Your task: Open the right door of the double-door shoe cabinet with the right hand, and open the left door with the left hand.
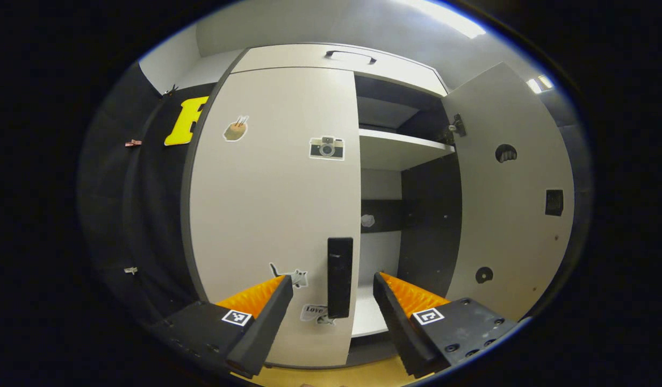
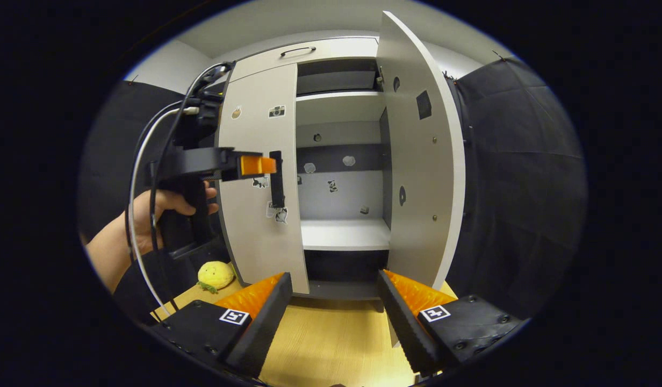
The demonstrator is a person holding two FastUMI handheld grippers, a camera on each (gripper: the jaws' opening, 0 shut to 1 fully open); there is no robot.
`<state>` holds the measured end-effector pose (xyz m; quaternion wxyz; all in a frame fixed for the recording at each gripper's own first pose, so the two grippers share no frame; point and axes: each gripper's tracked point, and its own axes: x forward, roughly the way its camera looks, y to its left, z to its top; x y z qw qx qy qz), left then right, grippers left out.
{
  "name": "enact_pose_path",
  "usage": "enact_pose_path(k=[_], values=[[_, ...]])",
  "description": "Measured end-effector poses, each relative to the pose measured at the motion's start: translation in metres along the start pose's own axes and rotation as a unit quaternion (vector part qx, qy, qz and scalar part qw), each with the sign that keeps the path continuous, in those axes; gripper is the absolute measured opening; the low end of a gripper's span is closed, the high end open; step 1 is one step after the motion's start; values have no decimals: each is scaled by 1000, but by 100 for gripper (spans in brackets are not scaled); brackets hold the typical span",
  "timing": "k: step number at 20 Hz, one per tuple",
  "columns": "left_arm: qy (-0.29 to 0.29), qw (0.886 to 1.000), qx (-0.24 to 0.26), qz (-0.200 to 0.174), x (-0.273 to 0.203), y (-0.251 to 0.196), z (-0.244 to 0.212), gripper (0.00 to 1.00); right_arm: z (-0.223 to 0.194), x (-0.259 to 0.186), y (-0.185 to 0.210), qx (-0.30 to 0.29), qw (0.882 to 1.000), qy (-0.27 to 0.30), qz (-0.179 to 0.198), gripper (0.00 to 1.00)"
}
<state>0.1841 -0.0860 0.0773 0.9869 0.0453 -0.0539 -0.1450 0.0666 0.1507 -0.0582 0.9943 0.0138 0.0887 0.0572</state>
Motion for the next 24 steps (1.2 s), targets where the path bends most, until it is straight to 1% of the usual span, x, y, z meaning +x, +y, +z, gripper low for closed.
enact_pose_path(k=[3,6,7,9,10,11,12,13,14,15,16,17,18,19,21,22,24], values=[[4,1000,22,9,24,-4,-2,93,0,3,-5,1,1000,-5,2,99],[22,999,22,31,41,1,-11,92,4,4,-15,11,1000,-16,-5,99],[27,999,20,33,46,1,-14,93,4,6,-18,13,1000,-16,-8,99],[37,999,18,33,51,0,-19,83,4,8,-23,15,1000,-17,-10,99],[40,998,18,35,53,1,-21,81,4,8,-25,15,1000,-17,-12,99],[41,998,16,35,55,0,-23,72,3,9,-25,15,1000,-17,-13,99],[42,998,13,34,56,-1,-24,70,3,9,-27,16,1000,-17,-13,99],[42,999,9,32,57,-2,-25,64,4,10,-27,18,1000,-17,-12,99],[43,999,6,29,58,-4,-25,60,3,11,-27,19,1000,-16,-11,99],[44,999,4,27,59,-5,-26,54,1,11,-26,20,1000,-13,-9,99],[43,999,2,33,60,-2,-27,52,0,11,-25,19,1000,-11,-7,99],[43,998,-1,37,60,1,-27,44,-2,11,-24,17,1000,-9,-5,99],[42,999,-5,34,59,0,-27,39,-2,10,-25,15,1000,-10,-7,99],[43,999,-7,33,60,0,-28,36,1,9,-27,12,1000,-14,-9,99],[46,998,-3,32,59,0,-29,35,3,8,-27,15,1000,-20,-9,99],[43,999,-9,30,60,1,-30,34,2,8,-26,17,1000,-19,-8,98],[44,998,-29,22,58,0,-33,30,-2,9,-23,16,1000,-13,-5,99]])
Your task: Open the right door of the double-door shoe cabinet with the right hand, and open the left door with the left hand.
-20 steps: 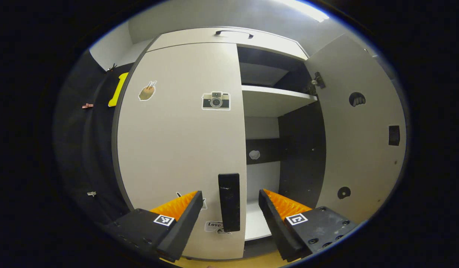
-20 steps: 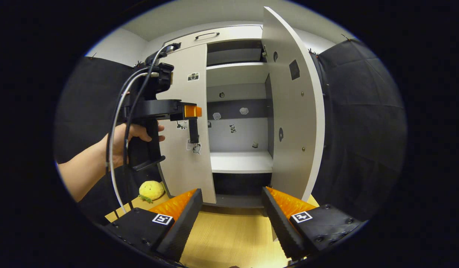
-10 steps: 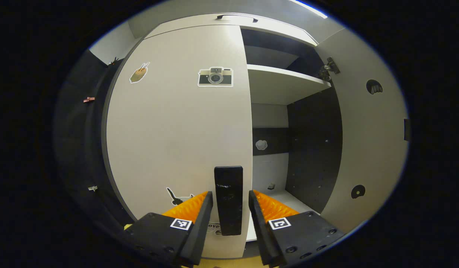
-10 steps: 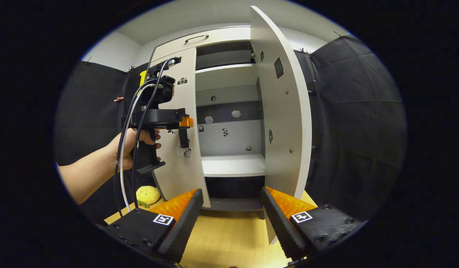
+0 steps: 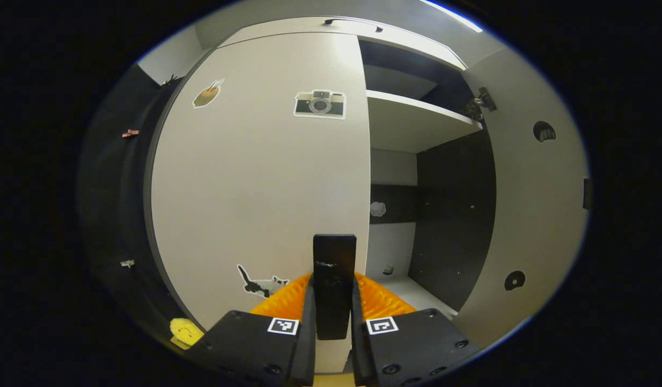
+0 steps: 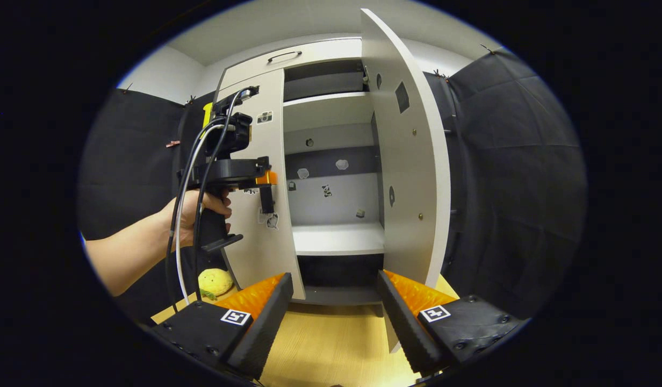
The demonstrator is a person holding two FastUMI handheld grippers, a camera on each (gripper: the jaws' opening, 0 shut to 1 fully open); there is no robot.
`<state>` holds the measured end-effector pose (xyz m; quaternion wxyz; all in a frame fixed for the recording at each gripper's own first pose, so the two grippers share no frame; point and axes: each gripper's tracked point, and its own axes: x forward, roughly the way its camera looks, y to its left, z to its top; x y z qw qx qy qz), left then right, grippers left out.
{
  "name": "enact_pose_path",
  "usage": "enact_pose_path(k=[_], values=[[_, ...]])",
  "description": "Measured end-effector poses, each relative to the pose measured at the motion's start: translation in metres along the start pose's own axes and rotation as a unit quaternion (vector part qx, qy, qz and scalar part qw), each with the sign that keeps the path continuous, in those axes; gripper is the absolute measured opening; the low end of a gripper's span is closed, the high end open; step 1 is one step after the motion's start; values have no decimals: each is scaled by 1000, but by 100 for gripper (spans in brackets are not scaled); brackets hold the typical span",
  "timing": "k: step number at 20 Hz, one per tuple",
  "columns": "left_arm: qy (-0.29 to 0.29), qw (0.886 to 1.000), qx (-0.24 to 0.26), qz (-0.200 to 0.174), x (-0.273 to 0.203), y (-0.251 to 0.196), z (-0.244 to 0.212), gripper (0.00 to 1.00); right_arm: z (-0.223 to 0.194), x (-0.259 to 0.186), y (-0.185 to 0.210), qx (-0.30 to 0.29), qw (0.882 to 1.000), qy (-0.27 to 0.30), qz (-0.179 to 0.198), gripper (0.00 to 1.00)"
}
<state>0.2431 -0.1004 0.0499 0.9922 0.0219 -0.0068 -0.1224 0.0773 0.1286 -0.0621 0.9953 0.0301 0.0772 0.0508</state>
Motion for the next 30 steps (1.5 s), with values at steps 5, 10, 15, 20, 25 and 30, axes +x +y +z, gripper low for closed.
enact_pose_path(k=[5,10,15,20,25,30], values=[[9,1000,11,-7,-1,0,-1,18,-3,-1,3,-4,1000,5,4,98],[5,1000,-4,-12,-24,3,-2,18,7,5,-12,-7,1000,0,-16,99],[7,1000,-17,-10,-61,12,-4,18,6,3,-9,-12,1000,2,-21,100],[6,999,-34,-19,-95,25,-3,18,7,0,-6,-22,1000,5,-10,99],[10,998,-42,-35,-126,42,-3,17,4,1,-6,-16,1000,11,-6,98],[11,999,-35,-33,-154,62,-2,17,4,0,-5,-6,1000,28,-3,99]])
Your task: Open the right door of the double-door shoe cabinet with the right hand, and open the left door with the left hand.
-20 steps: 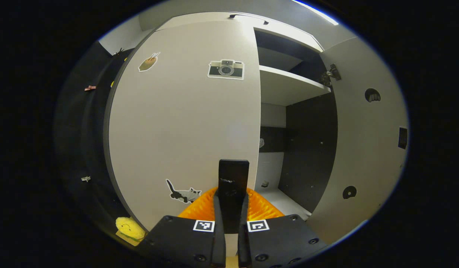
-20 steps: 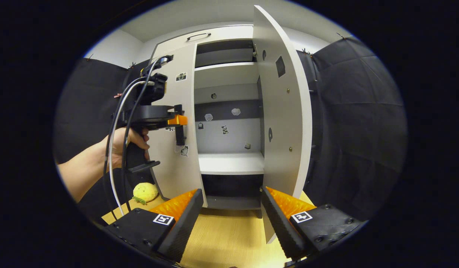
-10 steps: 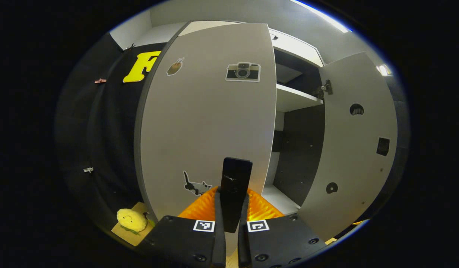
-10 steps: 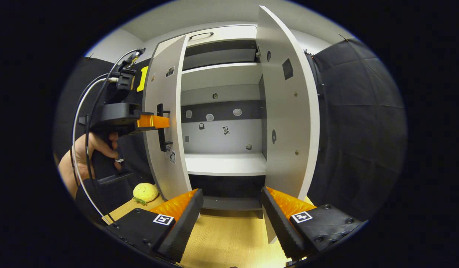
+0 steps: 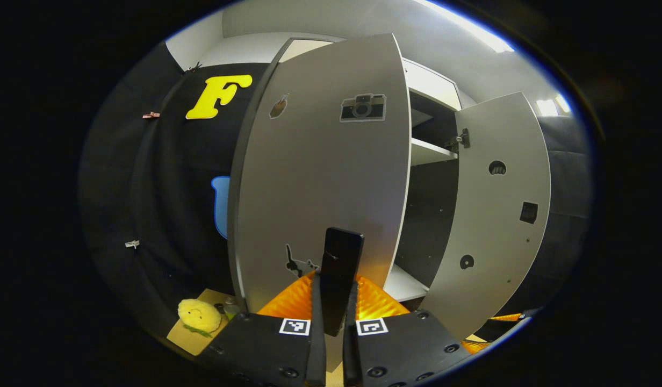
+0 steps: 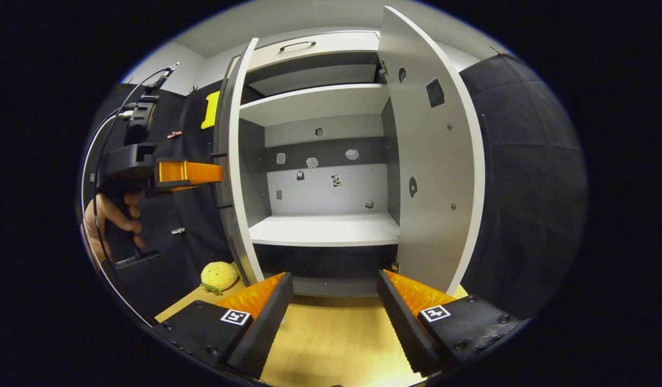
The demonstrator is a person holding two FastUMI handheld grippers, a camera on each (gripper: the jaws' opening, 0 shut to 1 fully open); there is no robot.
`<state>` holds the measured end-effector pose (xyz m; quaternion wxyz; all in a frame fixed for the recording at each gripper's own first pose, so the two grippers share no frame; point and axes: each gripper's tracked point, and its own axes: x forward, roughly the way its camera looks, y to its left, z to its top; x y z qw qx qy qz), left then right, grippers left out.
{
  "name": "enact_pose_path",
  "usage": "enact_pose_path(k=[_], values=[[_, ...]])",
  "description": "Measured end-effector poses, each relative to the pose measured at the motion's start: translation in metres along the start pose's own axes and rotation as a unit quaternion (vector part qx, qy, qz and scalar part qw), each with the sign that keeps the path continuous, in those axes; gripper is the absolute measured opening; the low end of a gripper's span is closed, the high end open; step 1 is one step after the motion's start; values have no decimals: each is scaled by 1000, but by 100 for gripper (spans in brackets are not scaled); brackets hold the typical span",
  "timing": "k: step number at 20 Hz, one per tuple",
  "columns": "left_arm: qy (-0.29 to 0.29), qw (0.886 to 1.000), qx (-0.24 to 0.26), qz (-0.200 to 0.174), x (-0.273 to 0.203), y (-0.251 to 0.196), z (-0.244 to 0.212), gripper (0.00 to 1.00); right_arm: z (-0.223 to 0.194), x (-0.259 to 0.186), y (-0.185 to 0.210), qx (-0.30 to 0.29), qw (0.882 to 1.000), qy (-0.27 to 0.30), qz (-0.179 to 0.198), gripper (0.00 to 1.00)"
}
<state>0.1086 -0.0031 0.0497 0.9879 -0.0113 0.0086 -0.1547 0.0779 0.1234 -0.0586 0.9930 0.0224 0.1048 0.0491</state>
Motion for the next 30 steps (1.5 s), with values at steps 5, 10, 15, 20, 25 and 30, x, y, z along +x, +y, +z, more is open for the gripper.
enact_pose_path(k=[5,10,15,20,25,30], values=[[2,1000,-1,-7,-25,27,1,17,-3,1,1,0,1000,4,1,99],[-6,1000,4,10,-52,60,4,16,-13,-1,25,0,1000,6,3,99],[-6,999,18,26,-68,107,12,10,-14,3,47,9,1000,7,10,99],[-8,997,13,73,-78,160,18,5,-3,1,40,-7,1000,-2,-15,98],[-10,998,8,59,-85,156,18,5,9,-11,14,-21,999,-4,-44,98],[-11,996,-6,86,-116,140,17,5,27,-29,-15,-27,998,-31,-46,99]])
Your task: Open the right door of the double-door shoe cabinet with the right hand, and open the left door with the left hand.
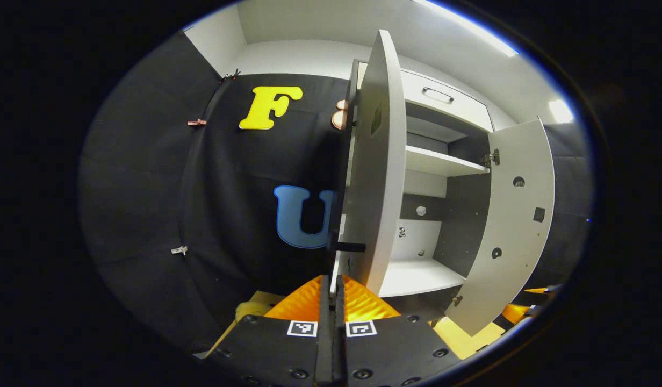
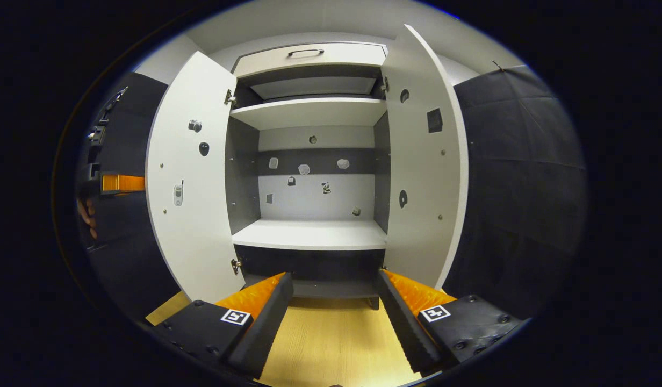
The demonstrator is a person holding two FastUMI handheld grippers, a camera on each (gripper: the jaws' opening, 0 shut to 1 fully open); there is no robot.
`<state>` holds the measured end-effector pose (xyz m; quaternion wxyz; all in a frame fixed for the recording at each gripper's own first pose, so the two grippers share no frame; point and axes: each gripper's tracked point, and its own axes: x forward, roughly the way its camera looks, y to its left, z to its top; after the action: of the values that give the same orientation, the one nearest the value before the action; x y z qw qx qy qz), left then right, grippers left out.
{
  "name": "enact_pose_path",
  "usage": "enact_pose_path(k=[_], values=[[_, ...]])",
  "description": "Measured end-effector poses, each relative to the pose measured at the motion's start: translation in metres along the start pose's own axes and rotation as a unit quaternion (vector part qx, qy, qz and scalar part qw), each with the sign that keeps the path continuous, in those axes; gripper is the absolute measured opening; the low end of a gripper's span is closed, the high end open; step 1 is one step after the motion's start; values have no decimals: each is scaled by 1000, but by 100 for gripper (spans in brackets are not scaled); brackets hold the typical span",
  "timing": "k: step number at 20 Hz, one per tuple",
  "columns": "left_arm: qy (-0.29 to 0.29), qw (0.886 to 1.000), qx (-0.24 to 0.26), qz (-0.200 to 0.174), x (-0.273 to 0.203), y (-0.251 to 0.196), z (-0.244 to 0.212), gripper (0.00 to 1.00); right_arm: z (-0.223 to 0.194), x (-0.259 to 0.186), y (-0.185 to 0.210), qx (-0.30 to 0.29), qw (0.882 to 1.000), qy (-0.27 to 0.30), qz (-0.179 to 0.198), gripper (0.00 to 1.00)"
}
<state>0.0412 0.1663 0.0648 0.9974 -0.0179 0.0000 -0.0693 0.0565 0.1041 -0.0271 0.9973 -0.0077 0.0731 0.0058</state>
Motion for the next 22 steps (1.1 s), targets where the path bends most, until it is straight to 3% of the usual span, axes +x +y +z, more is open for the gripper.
enact_pose_path(k=[6,7,10,14,15,18,22], values=[[-29,998,22,44,-53,-47,5,5,8,-27,-47,9,999,-5,30,98],[-32,998,24,46,-61,-60,4,0,10,-33,-56,7,999,-8,33,98],[-31,999,13,36,-89,-105,-8,9,16,-47,-79,5,999,-12,46,98],[-31,999,20,29,-113,-154,-28,27,31,-61,-98,10,998,-30,59,99],[-29,999,25,29,-118,-164,-32,43,34,-64,-101,12,997,-34,61,99],[-23,998,38,40,-128,-175,-45,65,43,-71,-106,25,997,-41,64,98],[-25,997,49,50,-135,-176,-50,80,46,-74,-107,34,997,-43,62,98]])
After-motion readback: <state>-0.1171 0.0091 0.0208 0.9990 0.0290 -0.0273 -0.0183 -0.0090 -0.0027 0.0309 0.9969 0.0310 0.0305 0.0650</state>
